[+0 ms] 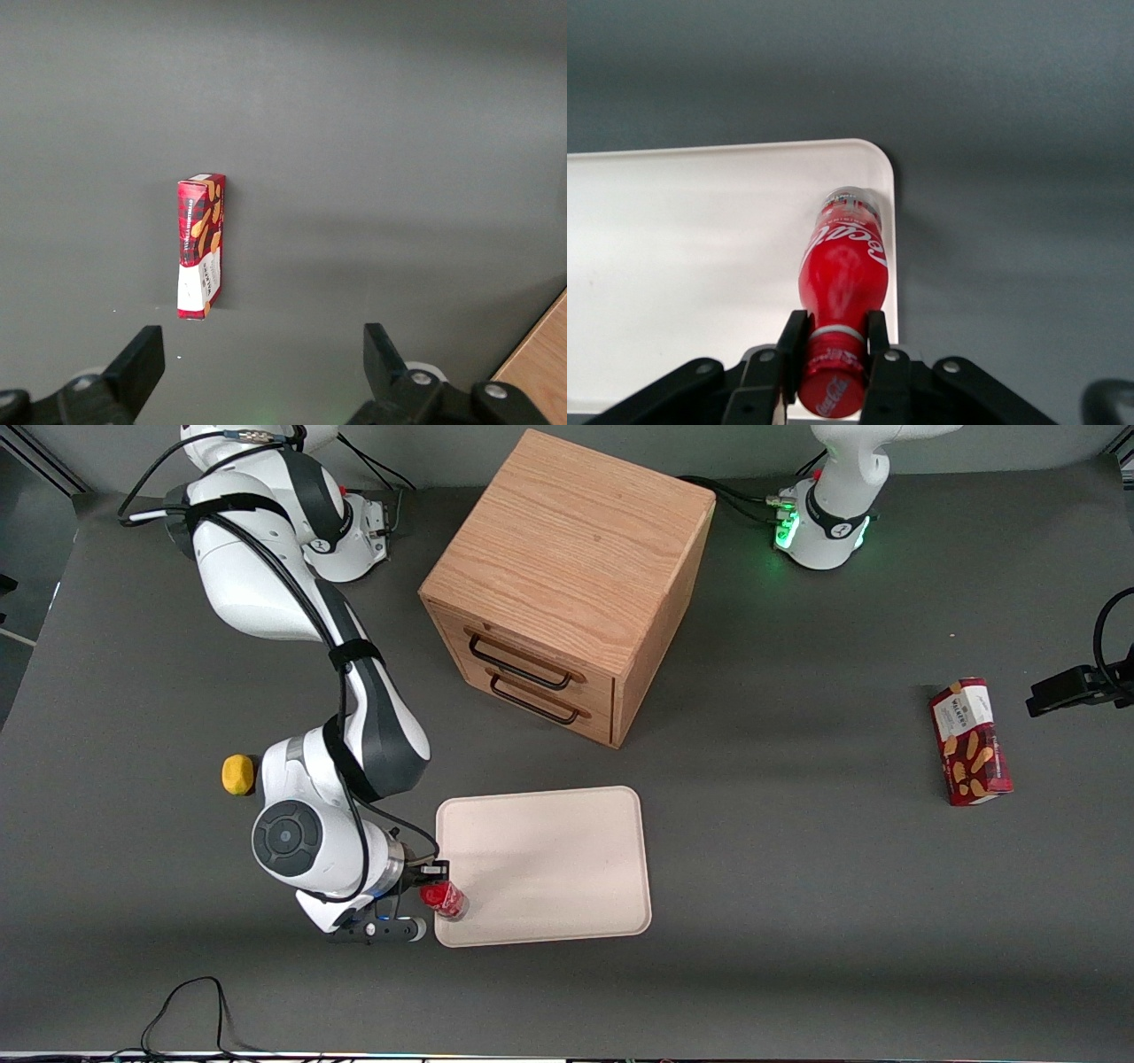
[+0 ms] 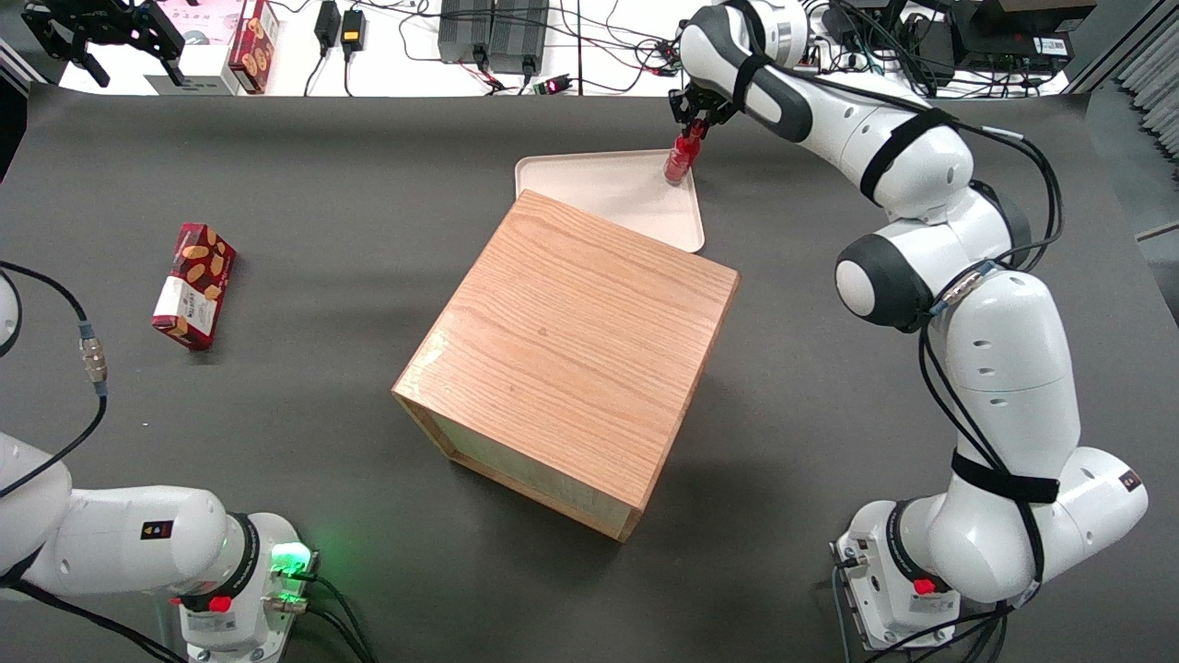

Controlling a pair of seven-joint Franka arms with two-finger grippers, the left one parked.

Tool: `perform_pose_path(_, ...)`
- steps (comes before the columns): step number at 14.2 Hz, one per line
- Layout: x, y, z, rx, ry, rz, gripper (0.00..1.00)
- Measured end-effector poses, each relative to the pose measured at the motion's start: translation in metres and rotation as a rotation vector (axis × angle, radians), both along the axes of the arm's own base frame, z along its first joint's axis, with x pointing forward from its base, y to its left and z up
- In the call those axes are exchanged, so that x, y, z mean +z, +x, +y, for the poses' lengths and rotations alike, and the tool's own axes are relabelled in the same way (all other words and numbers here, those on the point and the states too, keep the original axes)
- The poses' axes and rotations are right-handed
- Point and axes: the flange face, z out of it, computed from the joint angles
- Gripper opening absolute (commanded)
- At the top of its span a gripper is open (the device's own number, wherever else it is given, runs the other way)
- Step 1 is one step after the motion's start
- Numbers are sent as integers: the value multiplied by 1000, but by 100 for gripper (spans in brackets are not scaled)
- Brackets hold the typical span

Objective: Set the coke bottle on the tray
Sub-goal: 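Lower the bottle onto the tray corner and open the right gripper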

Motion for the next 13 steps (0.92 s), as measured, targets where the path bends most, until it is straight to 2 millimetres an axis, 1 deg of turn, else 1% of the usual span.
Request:
perform_pose_path(1,-1,-1,3,-2,0,0,0)
perform_pose_path(2,-3,-1,5,-2,0,1,13)
perform_pose_path(3,-5,-2,6,-2,0,0,18)
perform_pose_path(4,-5,-1,7,-2,1,-5,32)
perform_pose_path(5,-6,-1,7,-3,2,-7,78)
perform_pose_path(6,-6,-1,7,-3,2,-7,99)
perform_pose_path(13,-7,-1,8,-3,2,-7,100)
